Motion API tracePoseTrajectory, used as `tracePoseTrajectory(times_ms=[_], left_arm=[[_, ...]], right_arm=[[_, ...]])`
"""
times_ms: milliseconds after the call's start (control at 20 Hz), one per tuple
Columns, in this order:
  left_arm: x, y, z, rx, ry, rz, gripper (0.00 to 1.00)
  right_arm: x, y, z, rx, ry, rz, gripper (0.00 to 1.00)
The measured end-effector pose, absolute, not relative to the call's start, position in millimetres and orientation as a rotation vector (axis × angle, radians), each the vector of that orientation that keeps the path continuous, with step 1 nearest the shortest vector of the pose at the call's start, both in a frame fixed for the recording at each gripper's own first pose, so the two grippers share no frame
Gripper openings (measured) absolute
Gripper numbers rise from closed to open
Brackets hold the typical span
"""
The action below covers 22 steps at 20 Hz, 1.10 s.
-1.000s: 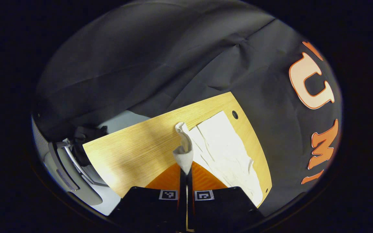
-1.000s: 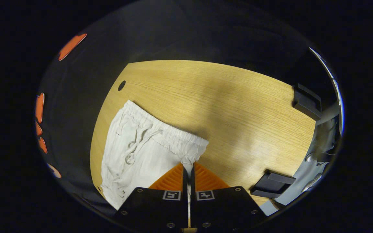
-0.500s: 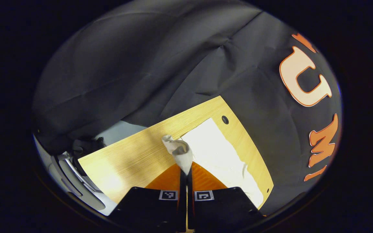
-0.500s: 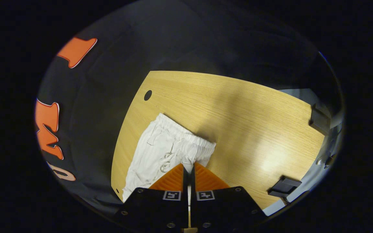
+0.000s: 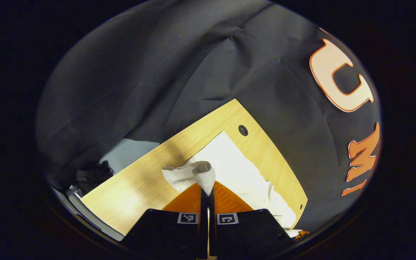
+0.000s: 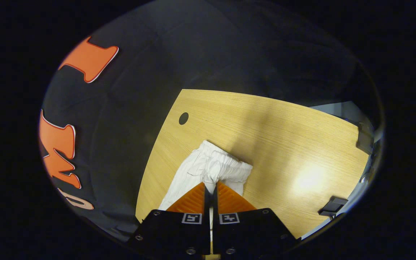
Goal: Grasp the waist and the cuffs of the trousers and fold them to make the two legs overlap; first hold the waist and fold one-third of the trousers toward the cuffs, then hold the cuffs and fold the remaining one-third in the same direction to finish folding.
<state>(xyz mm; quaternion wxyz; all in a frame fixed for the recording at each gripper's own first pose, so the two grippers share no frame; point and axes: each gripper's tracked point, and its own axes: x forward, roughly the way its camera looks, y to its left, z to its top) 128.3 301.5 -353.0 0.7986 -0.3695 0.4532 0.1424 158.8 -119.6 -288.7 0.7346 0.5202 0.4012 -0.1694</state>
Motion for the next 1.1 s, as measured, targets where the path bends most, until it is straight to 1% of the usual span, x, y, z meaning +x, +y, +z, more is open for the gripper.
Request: tracePoseTrajectory(times_ms=[300, 500, 750, 850, 1000, 1100], left_arm=[[165, 300, -373, -0.718, 1.103, 0.235, 0.05], [183, 298, -374, -0.646, 1.208, 0.169, 0.05], [217, 299, -375, -0.54, 1.226, 0.114, 0.05], [235, 296, -379, -0.549, 1.225, 0.108, 0.05], [264, 293, -392, -0.588, 1.18, 0.093, 0.05], [275, 293, -404, -0.631, 1.17, 0.118, 0.05]], right_arm=[[200, -107, -293, 1.126, 0.931, -0.371, 0.03], [226, -101, -302, 1.131, 0.979, -0.374, 0.03], [254, -93, -312, 1.144, 1.007, -0.366, 0.03], [261, -94, -313, 1.171, 1.009, -0.368, 0.03], [271, -99, -315, 1.212, 1.003, -0.372, 0.03], [277, -101, -318, 1.251, 0.998, -0.378, 0.03]])
